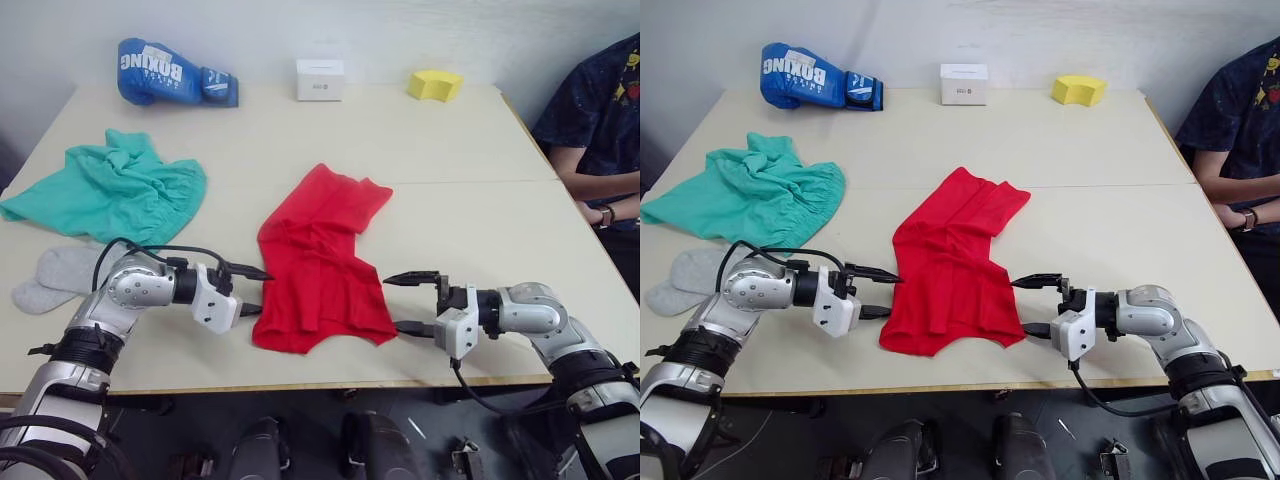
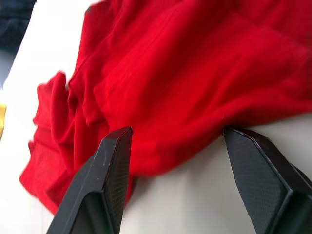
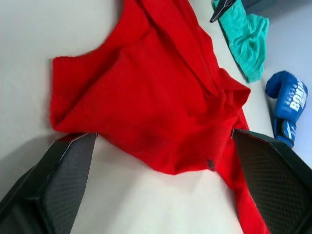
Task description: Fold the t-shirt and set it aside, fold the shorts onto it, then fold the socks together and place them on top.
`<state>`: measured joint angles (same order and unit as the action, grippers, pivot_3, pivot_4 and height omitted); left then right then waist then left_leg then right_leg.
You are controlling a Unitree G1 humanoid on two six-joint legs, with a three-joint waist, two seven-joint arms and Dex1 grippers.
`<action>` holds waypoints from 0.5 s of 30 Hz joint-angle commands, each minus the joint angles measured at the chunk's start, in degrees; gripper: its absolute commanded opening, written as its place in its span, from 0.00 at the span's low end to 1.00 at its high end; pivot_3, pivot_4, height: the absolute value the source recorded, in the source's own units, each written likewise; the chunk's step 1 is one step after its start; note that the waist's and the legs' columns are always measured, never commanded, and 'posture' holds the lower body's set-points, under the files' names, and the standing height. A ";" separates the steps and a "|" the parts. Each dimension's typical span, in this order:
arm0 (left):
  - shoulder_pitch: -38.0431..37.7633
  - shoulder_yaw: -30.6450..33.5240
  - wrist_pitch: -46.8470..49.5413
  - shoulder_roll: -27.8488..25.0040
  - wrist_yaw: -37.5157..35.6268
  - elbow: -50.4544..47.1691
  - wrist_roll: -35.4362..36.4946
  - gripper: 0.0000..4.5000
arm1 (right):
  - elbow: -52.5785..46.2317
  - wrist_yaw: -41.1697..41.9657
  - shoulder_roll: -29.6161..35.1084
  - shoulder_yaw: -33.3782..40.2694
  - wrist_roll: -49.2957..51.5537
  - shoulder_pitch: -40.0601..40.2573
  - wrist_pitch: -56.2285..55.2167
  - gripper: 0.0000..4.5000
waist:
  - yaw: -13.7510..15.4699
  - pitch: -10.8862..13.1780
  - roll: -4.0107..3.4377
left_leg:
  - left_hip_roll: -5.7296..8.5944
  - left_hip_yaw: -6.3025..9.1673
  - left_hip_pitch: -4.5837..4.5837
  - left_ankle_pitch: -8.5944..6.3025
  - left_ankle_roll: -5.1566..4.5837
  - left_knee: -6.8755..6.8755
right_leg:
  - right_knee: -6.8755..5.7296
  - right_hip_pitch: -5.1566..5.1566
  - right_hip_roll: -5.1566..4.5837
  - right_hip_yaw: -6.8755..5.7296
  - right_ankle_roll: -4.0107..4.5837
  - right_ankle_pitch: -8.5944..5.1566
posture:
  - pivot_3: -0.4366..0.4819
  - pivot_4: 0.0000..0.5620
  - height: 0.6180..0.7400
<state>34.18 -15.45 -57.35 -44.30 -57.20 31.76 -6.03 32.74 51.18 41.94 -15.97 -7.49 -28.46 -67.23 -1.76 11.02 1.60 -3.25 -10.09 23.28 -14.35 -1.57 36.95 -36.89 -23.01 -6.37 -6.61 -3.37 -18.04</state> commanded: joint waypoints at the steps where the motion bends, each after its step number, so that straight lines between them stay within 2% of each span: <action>1: 1.08 -2.92 -4.19 0.70 -0.99 1.99 -1.13 0.69 | 0.25 -0.13 -0.57 -3.33 -3.31 0.33 -1.09 1.00 | 0.03 0.00 0.00 | -0.01 0.01 -0.02 -0.01 -0.01 0.01 | 0.00 0.02 0.00 -0.01 0.00 -0.01 | 0.48 0.27 1.00; 10: 5.01 -6.39 -8.35 1.25 -1.36 6.72 -1.84 0.69 | 0.83 -4.51 -0.96 -4.07 -8.07 -0.57 -1.04 1.00 | -0.04 -0.02 -0.01 | -0.02 0.03 -0.12 -0.03 -0.04 0.05 | -0.01 0.16 0.00 -0.02 0.01 -0.01 | 0.48 0.27 1.00; 15: 6.30 -7.58 -8.13 2.84 -0.60 7.55 -2.90 0.69 | -1.42 -8.37 -3.71 -3.88 -11.06 -1.10 0.99 1.00 | -0.09 -0.08 -0.01 | -0.03 0.05 -0.30 -0.04 -0.06 0.07 | -0.01 0.34 0.00 -0.03 0.01 -0.01 | 0.48 0.27 1.00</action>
<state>40.45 -21.17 -65.06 -42.37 -57.32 38.91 -7.10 32.05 43.33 39.54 -17.78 -15.35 -30.20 -67.79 -1.85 10.93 1.59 -3.29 -10.02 22.96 -14.40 -1.64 37.02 -36.92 -22.65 -6.37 -6.64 -3.35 -18.06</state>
